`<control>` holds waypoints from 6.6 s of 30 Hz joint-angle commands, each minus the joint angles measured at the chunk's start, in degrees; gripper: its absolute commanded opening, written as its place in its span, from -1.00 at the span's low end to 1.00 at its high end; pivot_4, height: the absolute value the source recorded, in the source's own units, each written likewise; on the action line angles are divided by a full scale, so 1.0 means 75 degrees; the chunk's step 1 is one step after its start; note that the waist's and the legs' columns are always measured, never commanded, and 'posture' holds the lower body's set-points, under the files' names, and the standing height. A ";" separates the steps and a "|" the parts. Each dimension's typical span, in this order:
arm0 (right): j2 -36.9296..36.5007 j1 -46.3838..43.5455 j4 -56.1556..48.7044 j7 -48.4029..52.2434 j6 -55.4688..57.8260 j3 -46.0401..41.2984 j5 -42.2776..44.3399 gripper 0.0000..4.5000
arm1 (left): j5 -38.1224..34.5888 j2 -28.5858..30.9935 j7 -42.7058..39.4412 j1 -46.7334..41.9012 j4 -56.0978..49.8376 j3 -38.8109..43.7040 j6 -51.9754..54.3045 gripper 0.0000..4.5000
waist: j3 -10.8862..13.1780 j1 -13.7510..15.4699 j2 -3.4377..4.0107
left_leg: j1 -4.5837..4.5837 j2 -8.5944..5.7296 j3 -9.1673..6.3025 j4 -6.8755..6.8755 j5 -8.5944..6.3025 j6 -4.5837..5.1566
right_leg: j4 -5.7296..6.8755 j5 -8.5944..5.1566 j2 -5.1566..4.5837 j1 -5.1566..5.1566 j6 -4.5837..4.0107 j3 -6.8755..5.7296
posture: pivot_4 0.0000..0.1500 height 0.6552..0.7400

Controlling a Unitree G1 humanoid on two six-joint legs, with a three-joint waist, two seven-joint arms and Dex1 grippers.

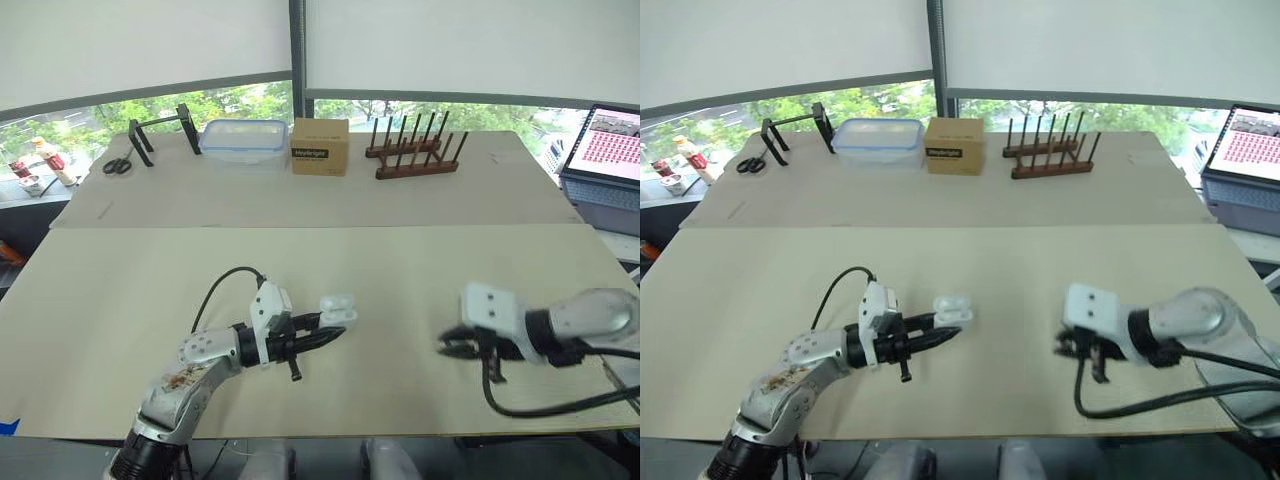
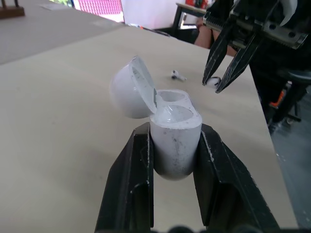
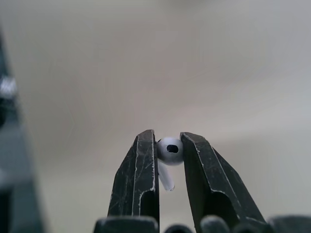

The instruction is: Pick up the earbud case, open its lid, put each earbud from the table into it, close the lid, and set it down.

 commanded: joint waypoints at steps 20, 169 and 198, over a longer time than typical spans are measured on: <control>0.7139 -0.2344 -0.0059 -0.6283 0.2292 -0.1938 0.2850 -0.84 | 0.0988 -0.1708 0.1697 -0.2172 0.1404 0.0405 -0.2102 -0.74 | -0.0007 -0.0014 0.0001 | -0.0133 -0.0028 -0.0014 0.0015 0.0033 -0.0045 | 0.0056 0.0028 -0.0012 -0.0154 -0.0005 0.0004 | 1.00 1.00; -0.0838 0.3606 0.1407 0.0448 -0.4439 -0.1146 -0.0676 -0.85 | 0.0958 -0.1136 0.1416 -0.0849 0.0583 0.0110 -0.1637 -0.74 | -0.0011 0.0046 -0.0001 | -0.0020 -0.0013 0.0040 0.0006 0.0021 -0.0017 | -0.0012 0.0016 -0.0002 0.0007 0.0010 -0.0009 | 1.00 1.00; -0.0808 0.2283 0.3128 0.1469 -0.5442 0.0134 -0.1732 0.19 | 0.0987 -0.1131 0.1719 -0.0464 0.0261 -0.0064 -0.1550 -0.74 | -0.0014 0.0061 -0.0015 | 0.0002 -0.0005 0.0023 0.0005 0.0020 -0.0019 | -0.0008 0.0017 0.0000 0.0015 0.0007 -0.0001 | 1.00 1.00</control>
